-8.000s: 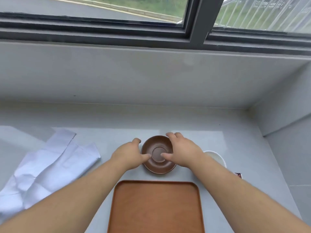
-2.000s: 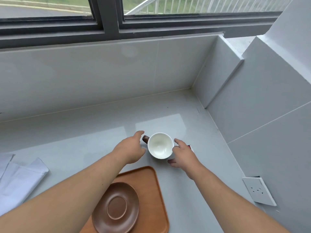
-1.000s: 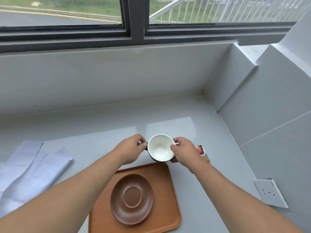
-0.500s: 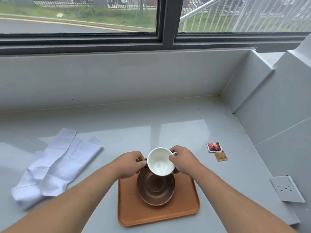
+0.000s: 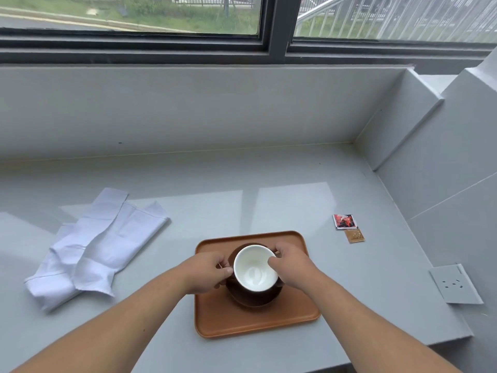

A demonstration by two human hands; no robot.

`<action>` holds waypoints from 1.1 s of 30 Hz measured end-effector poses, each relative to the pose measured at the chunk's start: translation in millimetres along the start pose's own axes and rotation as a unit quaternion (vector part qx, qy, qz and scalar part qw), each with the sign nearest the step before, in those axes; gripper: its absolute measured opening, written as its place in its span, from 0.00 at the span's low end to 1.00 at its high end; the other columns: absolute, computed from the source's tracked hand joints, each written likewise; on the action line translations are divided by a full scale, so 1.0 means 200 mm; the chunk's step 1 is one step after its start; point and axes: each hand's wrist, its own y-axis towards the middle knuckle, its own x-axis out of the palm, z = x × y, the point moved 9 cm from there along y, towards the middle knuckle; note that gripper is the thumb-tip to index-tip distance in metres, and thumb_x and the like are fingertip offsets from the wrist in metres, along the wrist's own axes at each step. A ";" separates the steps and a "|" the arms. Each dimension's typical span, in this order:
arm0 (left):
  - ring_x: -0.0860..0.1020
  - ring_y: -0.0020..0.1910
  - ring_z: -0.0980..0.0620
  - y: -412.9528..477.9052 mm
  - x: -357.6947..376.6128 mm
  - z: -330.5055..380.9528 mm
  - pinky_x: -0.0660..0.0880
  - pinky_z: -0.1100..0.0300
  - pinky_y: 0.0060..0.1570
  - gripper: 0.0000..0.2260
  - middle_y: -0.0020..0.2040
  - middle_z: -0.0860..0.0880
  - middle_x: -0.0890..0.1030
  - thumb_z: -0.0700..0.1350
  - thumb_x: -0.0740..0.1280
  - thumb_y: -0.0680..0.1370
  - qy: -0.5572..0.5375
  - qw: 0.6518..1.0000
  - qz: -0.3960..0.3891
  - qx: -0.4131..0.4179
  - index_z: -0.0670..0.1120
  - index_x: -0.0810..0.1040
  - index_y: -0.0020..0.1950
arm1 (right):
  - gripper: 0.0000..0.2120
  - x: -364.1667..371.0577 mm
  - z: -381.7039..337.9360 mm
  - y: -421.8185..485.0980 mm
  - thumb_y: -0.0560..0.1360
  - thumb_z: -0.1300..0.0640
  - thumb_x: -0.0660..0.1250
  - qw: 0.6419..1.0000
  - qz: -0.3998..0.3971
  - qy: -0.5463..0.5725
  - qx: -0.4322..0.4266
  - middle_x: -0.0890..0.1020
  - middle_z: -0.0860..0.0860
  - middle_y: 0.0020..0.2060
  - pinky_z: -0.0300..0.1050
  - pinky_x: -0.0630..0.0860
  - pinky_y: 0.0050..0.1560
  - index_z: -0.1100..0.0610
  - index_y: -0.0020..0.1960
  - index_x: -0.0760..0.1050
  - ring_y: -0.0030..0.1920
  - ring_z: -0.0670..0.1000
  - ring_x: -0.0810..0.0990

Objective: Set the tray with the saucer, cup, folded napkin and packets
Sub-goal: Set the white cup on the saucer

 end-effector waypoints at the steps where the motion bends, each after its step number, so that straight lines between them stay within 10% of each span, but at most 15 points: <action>1: 0.86 0.45 0.53 0.00 0.01 -0.01 0.82 0.55 0.51 0.07 0.46 0.52 0.86 0.52 0.66 0.81 -0.002 1.000 -0.002 0.000 0.50 0.79 0.48 | 0.08 0.00 0.00 0.00 0.73 0.56 0.62 1.000 0.000 0.000 -0.001 0.83 0.50 0.45 0.50 0.86 0.36 0.46 0.47 0.77 0.37 0.52 0.86; 33: 0.85 0.43 0.54 0.01 0.04 -0.05 0.82 0.53 0.51 0.05 0.46 0.53 0.86 0.53 0.69 0.78 -0.027 0.999 0.023 -0.003 0.53 0.80 0.45 | 0.11 0.03 0.04 0.03 0.73 0.56 0.63 0.999 -0.013 0.032 -0.004 0.83 0.51 0.48 0.57 0.86 0.42 0.44 0.51 0.79 0.45 0.56 0.86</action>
